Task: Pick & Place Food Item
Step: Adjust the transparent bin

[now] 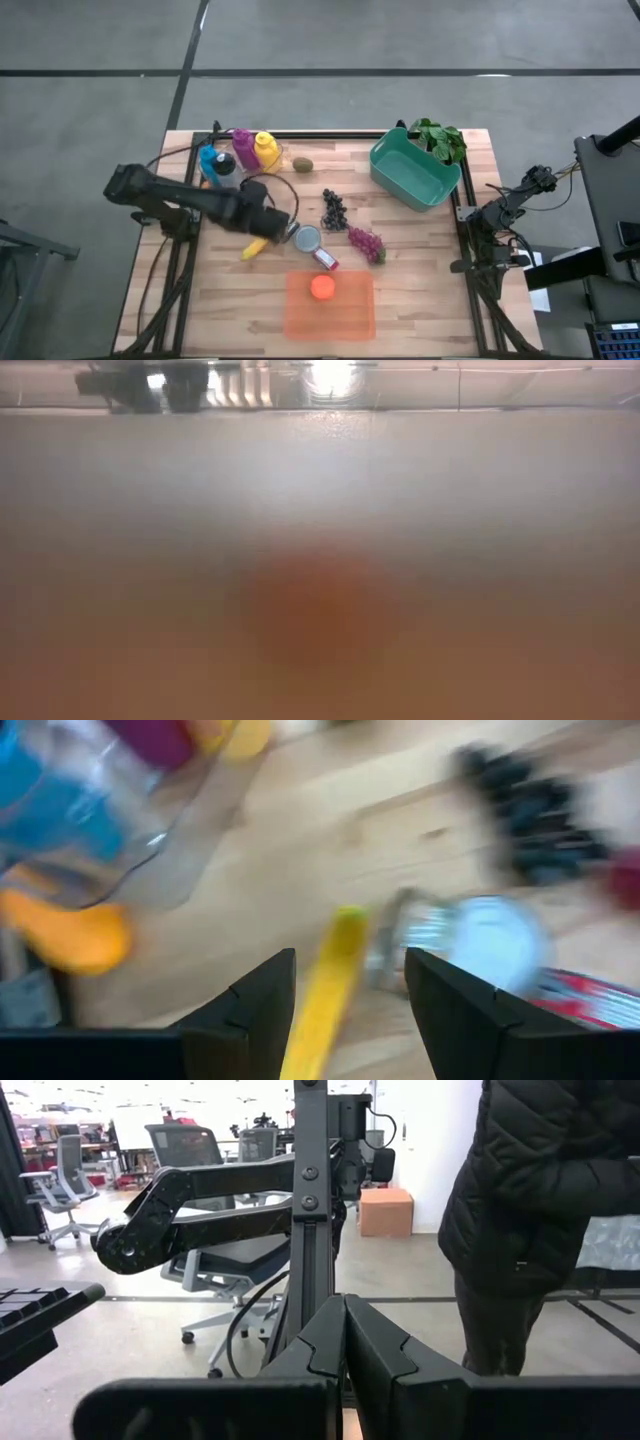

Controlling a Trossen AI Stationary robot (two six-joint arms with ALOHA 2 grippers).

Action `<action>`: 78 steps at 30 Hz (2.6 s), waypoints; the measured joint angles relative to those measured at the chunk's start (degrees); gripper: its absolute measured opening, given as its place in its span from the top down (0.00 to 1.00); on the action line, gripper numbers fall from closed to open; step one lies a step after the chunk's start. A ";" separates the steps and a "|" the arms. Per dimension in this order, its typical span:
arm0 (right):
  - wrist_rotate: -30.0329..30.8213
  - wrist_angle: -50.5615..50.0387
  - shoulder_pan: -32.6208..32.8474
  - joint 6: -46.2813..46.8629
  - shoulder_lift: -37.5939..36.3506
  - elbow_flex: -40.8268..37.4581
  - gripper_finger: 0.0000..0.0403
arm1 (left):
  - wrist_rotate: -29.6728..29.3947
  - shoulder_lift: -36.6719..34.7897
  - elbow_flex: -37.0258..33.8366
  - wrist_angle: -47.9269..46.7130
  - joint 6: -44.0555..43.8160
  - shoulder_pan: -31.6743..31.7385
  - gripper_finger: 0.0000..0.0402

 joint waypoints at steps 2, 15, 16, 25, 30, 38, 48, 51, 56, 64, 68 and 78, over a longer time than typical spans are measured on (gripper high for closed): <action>0.00 -0.01 0.01 -0.01 0.00 0.00 0.98 | -4.20 -0.69 1.31 0.04 -2.45 -4.28 0.52; 0.00 -0.01 0.00 -0.02 0.00 0.02 0.98 | -10.93 -0.35 2.58 -9.10 -29.38 -23.13 0.52; 0.00 0.01 0.02 0.00 0.00 0.02 0.98 | -11.20 -0.56 2.90 -9.61 -29.38 -23.64 0.52; 0.00 0.00 0.01 -0.02 0.02 0.02 0.98 | -17.92 0.30 2.51 -2.01 -20.58 -20.27 0.52; 0.00 0.01 0.02 0.00 0.00 0.00 0.98 | -20.31 3.41 2.51 5.14 -16.24 -13.29 0.52; 0.00 0.01 0.02 -0.02 0.00 0.00 0.98 | -18.07 10.16 2.46 10.80 -9.87 -6.04 0.52; 0.00 -0.01 0.00 0.00 0.02 0.00 0.98 | -7.02 8.20 2.44 -8.77 -36.57 -7.71 0.52; 0.00 -0.01 0.00 0.00 0.00 0.02 0.98 | -0.47 7.69 2.44 -9.46 -52.03 -8.12 0.52; 0.00 0.01 0.02 -0.01 0.02 0.01 0.98 | 9.66 7.66 2.32 -9.40 -50.22 -6.54 0.52; 0.00 0.00 0.01 -0.02 0.00 0.00 0.98 | 11.49 7.74 0.21 -8.19 -34.93 -0.28 0.52; 0.00 0.01 0.00 -0.02 0.00 0.02 0.98 | 13.07 7.76 -4.40 -7.66 -32.21 2.37 0.52; 0.00 0.01 0.02 -0.02 0.00 0.02 0.98 | 20.40 7.55 -13.78 -5.83 -16.37 12.79 0.52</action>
